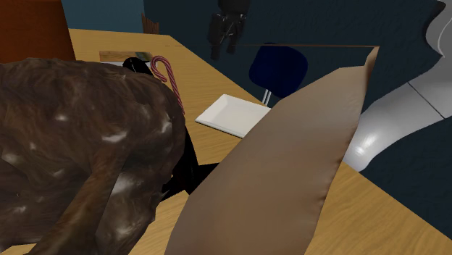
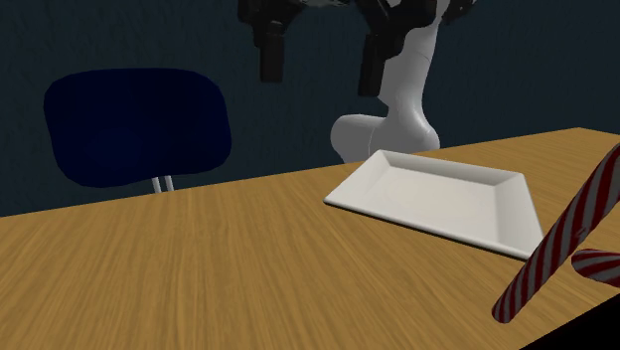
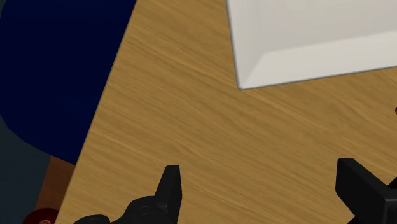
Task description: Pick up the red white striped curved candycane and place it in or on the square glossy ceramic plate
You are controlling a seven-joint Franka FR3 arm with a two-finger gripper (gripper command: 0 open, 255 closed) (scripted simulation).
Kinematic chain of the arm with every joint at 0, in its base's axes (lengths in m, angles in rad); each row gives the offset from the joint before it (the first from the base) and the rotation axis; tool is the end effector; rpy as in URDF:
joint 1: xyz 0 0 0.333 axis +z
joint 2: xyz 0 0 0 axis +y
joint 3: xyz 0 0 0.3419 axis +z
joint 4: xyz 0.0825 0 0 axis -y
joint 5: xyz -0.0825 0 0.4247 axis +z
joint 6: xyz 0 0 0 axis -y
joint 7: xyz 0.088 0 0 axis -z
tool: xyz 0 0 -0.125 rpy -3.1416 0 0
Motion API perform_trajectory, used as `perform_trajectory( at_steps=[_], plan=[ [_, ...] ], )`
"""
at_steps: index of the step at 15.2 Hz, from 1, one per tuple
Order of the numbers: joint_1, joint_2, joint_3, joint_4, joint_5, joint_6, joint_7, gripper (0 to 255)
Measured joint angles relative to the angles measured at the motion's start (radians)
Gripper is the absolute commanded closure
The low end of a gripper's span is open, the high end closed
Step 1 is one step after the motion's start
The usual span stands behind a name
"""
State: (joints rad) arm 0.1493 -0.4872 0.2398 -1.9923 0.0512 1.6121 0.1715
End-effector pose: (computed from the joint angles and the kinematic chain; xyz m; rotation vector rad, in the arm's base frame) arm 0.3925 0.1946 0.6613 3.0892 0.3040 0.1669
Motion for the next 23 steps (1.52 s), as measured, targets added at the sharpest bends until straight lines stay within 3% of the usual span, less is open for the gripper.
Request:
perform_trajectory(
  at_steps=[12,23],
  plan=[
    [0.079,0.288,0.192,0.373,-0.001,-0.097,0.148,0],
    [0.088,0.277,0.202,0.263,0.007,0.003,0.151,0]
  ],
)
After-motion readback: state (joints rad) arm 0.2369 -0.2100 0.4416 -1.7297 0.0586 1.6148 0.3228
